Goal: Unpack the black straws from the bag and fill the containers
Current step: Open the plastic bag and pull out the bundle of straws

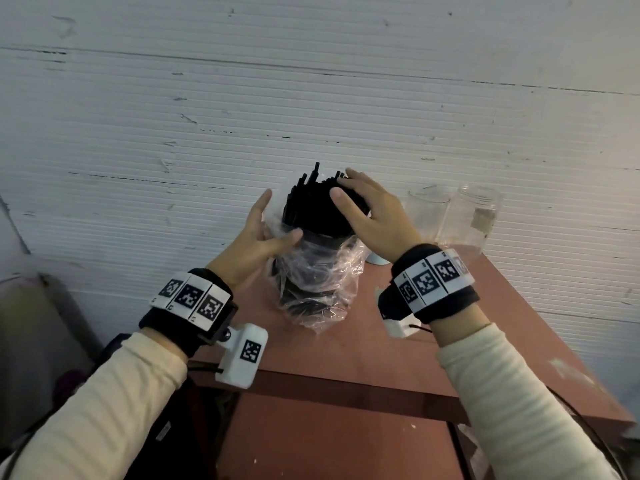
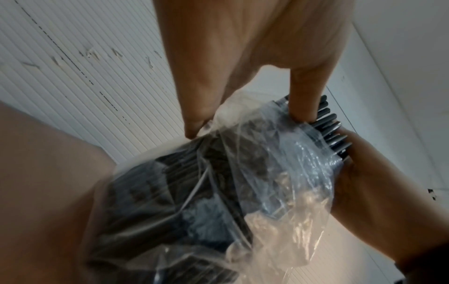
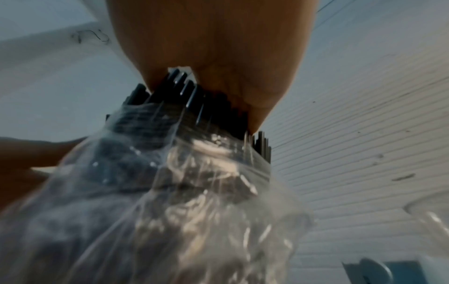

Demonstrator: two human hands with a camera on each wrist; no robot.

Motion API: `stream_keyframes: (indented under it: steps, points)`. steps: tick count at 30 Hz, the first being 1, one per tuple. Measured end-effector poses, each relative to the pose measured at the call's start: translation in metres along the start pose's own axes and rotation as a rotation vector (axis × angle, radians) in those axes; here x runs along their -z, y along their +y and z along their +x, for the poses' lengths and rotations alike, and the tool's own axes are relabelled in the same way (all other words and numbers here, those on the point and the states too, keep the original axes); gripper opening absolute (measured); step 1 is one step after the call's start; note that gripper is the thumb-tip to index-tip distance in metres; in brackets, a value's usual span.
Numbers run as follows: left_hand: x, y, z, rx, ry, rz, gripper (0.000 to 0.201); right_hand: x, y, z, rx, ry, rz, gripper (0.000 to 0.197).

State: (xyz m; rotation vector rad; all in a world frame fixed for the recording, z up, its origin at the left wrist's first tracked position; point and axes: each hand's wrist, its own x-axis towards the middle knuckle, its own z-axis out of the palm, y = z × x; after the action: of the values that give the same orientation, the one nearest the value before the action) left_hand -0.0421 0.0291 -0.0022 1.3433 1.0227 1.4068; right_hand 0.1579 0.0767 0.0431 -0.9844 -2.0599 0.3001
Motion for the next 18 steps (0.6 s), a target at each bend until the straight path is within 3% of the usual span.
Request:
stream_keyframes:
  steps: [3,8,14,18]
  points:
    - [-0.003,-0.001,-0.002,-0.020,0.009,-0.091,0.082,0.005,-0.008,0.006,0.025,0.029,-0.027,0.062]
    - [-0.004,-0.013,-0.002,0.000,0.011,0.005,0.088,0.005,-0.017,0.006,0.030,-0.015,-0.155,0.067]
    - [-0.010,-0.017,-0.002,-0.047,0.095,0.091,0.056,0.008,-0.014,0.003,0.221,-0.201,-0.295,0.045]
    - [-0.012,-0.015,0.000,-0.115,0.197,0.090,0.047,0.012,-0.012,0.003,0.251,-0.236,-0.303,0.048]
